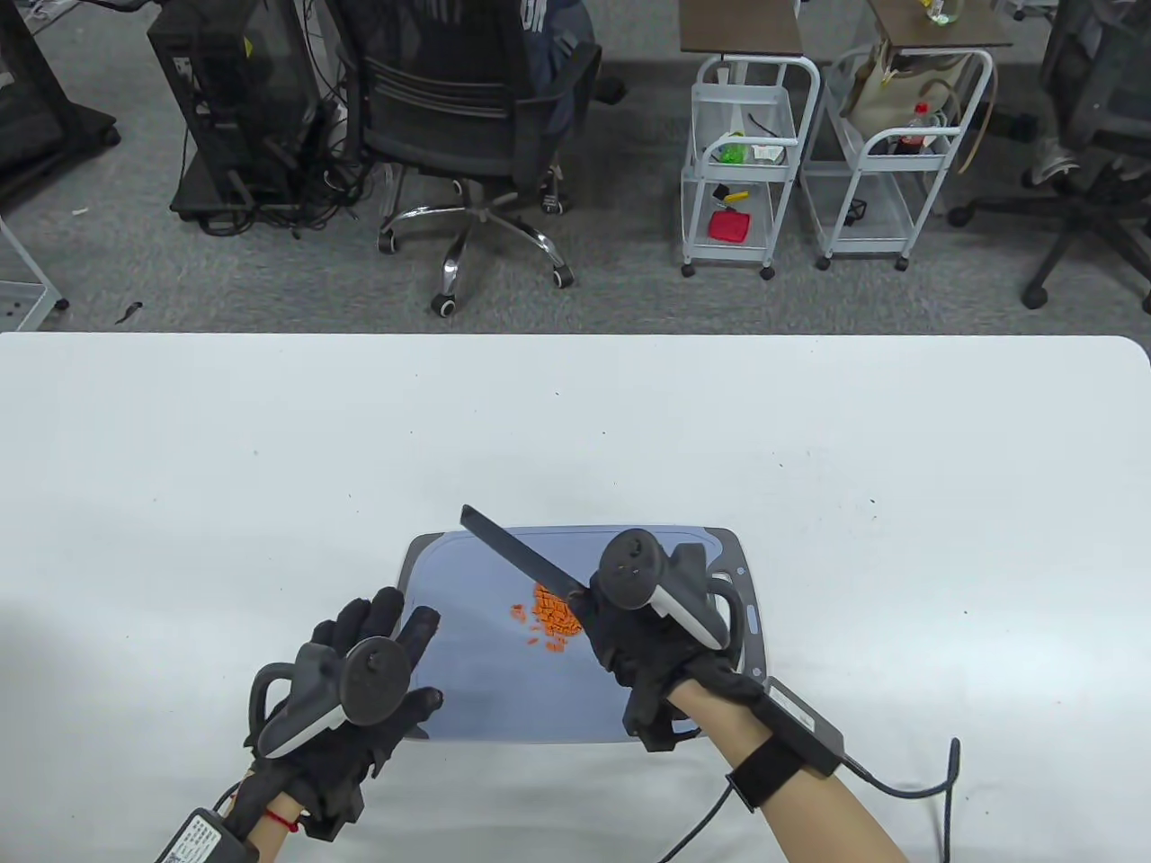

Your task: Chop plasticine discs into granules with repetitive downward strikes

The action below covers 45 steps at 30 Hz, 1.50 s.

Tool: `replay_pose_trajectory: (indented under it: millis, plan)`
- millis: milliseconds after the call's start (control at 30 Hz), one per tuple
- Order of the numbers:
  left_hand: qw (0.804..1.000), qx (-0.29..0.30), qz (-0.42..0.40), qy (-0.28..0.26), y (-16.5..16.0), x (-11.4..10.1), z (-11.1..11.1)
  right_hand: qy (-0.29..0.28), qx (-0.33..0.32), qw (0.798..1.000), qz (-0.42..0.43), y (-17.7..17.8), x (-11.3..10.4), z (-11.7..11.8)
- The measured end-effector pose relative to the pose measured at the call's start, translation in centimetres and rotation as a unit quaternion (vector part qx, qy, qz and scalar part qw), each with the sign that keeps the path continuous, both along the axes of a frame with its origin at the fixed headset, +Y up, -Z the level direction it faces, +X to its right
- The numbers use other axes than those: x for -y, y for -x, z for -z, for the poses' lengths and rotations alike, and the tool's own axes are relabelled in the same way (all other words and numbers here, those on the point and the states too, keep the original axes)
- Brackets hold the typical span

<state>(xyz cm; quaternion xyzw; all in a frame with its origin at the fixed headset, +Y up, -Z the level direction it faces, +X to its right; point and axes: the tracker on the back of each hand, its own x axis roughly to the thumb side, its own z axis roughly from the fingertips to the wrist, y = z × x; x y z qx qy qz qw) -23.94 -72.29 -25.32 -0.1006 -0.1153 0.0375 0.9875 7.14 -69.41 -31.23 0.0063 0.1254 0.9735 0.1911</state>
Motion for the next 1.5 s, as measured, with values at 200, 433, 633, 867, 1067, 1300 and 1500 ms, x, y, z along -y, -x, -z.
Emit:
replay_pose_trajectory:
  millis: [200,433,633,867,1067,1300,1500]
  plan:
    - [1.000,0.012,0.020,0.010,-0.5,0.6,-0.1,0.005,0.095,0.995,-0.029,-4.8,-0.4,-2.9]
    - [0.999,0.024,0.031,0.015,-1.5,0.8,-0.5,-0.023,0.153,0.984,-0.086,-6.9,0.9,-4.4]
    - [0.999,0.022,0.040,0.024,-1.4,1.1,-0.3,0.016,0.136,0.990,-0.031,-5.3,2.7,-4.1]
    - [0.998,0.022,0.044,0.028,-1.2,1.0,-0.3,0.023,0.104,0.993,-0.048,-1.4,3.8,-4.1]
    - [0.998,0.023,0.043,0.027,-1.2,1.0,-0.3,-0.012,0.086,0.996,-0.008,-0.1,2.2,-4.7]
    - [0.998,0.033,0.052,0.034,-1.6,1.4,-0.6,0.100,0.034,0.993,0.042,4.3,4.0,-4.9]
    - [0.997,0.039,0.057,0.038,-1.8,1.5,-0.6,0.107,0.080,0.990,0.047,2.1,4.7,-4.1]
